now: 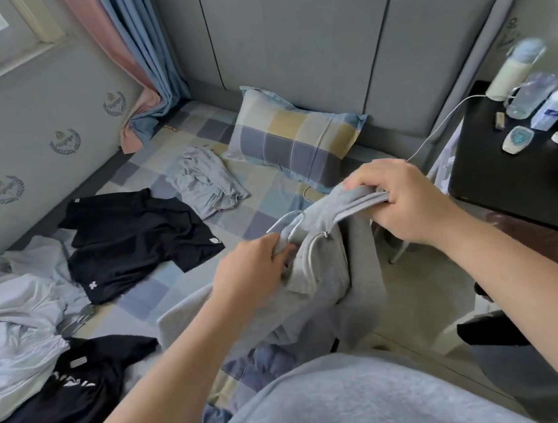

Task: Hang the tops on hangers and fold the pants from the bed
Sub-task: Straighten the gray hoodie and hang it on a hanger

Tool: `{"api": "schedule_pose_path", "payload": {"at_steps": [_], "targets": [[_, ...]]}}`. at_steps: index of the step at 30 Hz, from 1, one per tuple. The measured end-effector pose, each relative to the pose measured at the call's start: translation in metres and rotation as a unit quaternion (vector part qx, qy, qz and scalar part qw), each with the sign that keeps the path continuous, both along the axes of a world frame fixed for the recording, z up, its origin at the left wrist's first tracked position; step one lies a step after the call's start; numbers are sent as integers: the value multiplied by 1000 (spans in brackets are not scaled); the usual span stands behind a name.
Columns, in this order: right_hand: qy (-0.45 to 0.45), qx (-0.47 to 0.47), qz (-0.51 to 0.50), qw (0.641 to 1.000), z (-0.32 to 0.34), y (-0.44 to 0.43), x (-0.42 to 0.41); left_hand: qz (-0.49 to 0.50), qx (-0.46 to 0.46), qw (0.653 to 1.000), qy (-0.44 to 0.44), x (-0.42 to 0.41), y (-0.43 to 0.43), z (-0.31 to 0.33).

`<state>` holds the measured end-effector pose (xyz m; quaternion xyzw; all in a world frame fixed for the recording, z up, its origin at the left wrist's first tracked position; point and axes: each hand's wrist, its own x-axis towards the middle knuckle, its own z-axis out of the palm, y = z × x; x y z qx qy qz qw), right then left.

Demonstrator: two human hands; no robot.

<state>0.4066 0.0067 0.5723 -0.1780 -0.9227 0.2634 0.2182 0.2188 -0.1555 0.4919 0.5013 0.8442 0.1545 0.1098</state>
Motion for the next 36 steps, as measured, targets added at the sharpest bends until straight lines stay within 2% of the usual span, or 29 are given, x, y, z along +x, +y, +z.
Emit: {"api": "schedule_pose_path", "payload": {"at_steps": [2,4,6,8,10,13,15,17,18,20,22,23,26,29,33,36], "targets": [[13,-30,34,999,4,-15,-10,-28,19,999,-15,7,6,6],[-1,-103,49,993,4,-24,-17,-48,57,996,-57,10,10,19],[-23,-141,18,990,2,-26,-22,-45,118,985,-119,7,11,38],[-44,-124,-19,991,-1,-25,-22,-46,163,969,-179,1,10,57],[-68,-121,-42,989,-3,-25,-23,-73,163,969,-172,0,9,66],[-66,-165,-44,983,-8,-23,-26,-108,149,972,-143,3,16,62],[-47,-232,-35,971,-10,-19,-24,-62,152,984,-73,0,21,49],[-34,-326,-14,945,-13,-13,-16,59,161,985,-21,-8,21,36],[-43,-370,4,928,-14,-10,-11,112,167,979,-42,-10,20,30],[-114,-412,39,903,-16,-5,-3,170,177,956,-160,-11,18,22],[-194,-379,56,903,-17,-7,-5,224,190,903,-314,-8,22,18],[-198,-364,59,908,-18,-9,-9,249,200,869,-378,-6,24,18],[-126,-333,25,934,-23,-18,-25,268,230,798,-489,4,29,23],[-98,-222,-20,970,-24,-21,-33,249,227,791,-511,11,32,32],[-69,-131,-42,988,-24,-21,-33,233,225,797,-510,10,39,40],[32,-28,-61,997,-23,-23,-29,239,233,776,-536,10,40,43]]}}
